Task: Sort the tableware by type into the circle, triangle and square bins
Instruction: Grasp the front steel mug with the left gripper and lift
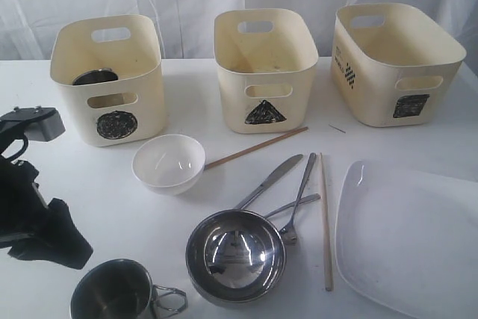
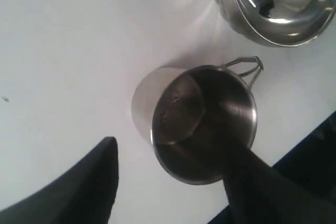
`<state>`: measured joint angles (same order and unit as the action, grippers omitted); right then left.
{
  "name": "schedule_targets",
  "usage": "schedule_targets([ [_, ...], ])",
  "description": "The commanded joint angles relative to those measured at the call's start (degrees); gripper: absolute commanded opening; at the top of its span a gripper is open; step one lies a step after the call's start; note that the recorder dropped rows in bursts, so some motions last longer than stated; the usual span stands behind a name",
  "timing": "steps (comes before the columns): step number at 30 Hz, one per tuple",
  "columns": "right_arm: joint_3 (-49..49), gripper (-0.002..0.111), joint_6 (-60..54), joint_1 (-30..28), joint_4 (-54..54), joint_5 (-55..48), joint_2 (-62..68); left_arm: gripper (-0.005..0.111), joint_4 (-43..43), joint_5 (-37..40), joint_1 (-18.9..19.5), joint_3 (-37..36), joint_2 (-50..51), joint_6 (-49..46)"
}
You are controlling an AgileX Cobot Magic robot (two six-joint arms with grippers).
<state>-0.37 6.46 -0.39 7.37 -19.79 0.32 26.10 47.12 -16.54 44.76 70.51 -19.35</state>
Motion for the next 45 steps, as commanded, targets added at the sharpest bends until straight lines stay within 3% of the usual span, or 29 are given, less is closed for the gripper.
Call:
schedule_targets([
  [1, 0.37, 0.000, 0.22, -0.18, -0.08, 0.14, -0.32, 0.062, 0.37, -2.65, -0.23, -0.33, 0.12, -0.52],
  [18, 0.37, 0.000, 0.22, -0.18, -0.08, 0.14, -0.32, 0.065, 4.23, -3.47, -0.30, -0.99, 5.53, -7.65],
  [26, 0.37, 0.000, 0.22, -0.18, -0.08, 0.14, -0.32, 0.065, -2.12, -6.53, -6.66, -0.99, 9.56, -6.69],
  [38, 0.37, 0.000, 0.22, -0.18, -0.08, 0.14, -0.32, 0.064, -3.37, -10.04, -6.97, -0.99, 16.80, -5.12],
  [40, 0.37, 0.000, 0.22, -0.18, -0.08, 0.14, -0.32, 0.055, -2.67, -10.28, -6.97, -0.99, 18.52, -5.12],
  [45, 0.37, 0.000, 0.22, -0.18, -0.08, 0.14, -0.32, 0.005, -2.15, -10.69, -6.97, -0.57, 20.13, -4.85],
])
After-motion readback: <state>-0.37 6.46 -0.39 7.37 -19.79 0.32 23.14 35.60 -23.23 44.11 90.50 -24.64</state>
